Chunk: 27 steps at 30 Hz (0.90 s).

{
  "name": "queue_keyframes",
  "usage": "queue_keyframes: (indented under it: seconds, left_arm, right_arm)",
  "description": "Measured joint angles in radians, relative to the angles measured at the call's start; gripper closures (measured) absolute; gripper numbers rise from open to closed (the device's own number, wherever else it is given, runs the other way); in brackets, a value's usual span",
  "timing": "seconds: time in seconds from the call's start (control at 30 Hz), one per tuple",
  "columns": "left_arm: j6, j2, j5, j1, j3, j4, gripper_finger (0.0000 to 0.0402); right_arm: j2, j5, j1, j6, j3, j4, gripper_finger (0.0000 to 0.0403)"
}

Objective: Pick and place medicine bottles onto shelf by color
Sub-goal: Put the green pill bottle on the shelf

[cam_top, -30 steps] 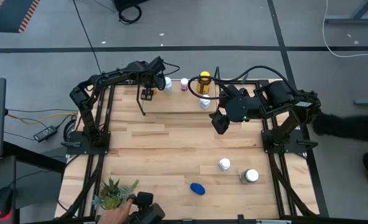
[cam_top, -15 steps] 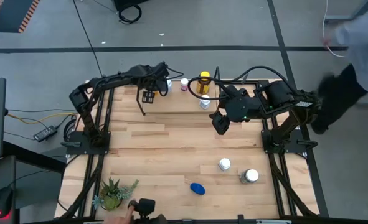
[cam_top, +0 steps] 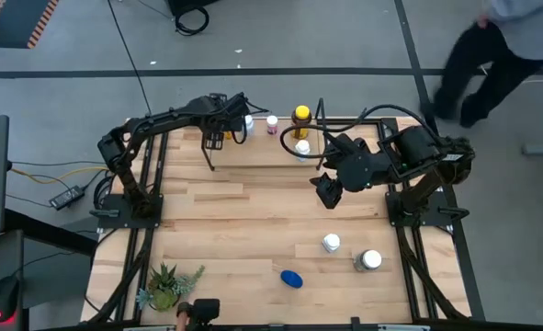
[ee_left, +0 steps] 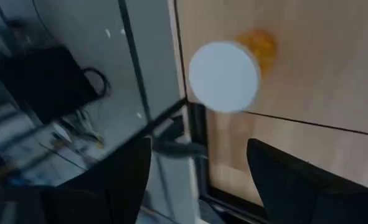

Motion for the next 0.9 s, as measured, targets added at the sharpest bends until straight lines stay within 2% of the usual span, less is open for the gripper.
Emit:
queue_keyframes:
  seconds: [0.13, 0.27, 0.43, 0.57, 0.7, 0.9]
  left_arm:
    - [-0.233, -0.005, 0.025, -0.038, 0.113, -0.123, 0.0129]
    - [-0.420, -0.005, 0.149, -0.108, 0.261, -0.221, 0.0130]
    - [-0.641, -0.005, 0.266, -0.230, 0.438, -0.246, 0.0140]
    - [-0.829, -0.006, 0.306, -0.349, 0.531, -0.242, 0.0152]
    - [-0.968, -0.013, 0.310, -0.471, 0.525, -0.257, 0.0166]
    - [-1.145, -0.089, 0.306, -0.668, 0.320, -0.197, 0.0187]
  right_arm:
    - [0.000, 0.010, 0.001, -0.005, 0.000, 0.000, 0.0119]
    - [0.000, -0.025, 0.001, -0.028, 0.000, 0.000, 0.0119]
    - [0.000, -0.119, 0.022, -0.054, 0.000, 0.000, 0.0119]
    - [0.000, -0.133, 0.084, -0.017, -0.045, 0.001, 0.0119]
    - [-0.001, -0.196, 0.168, 0.107, -0.147, 0.013, 0.0119]
    - [0.001, -0.301, 0.251, 0.258, -0.403, 0.093, 0.0119]
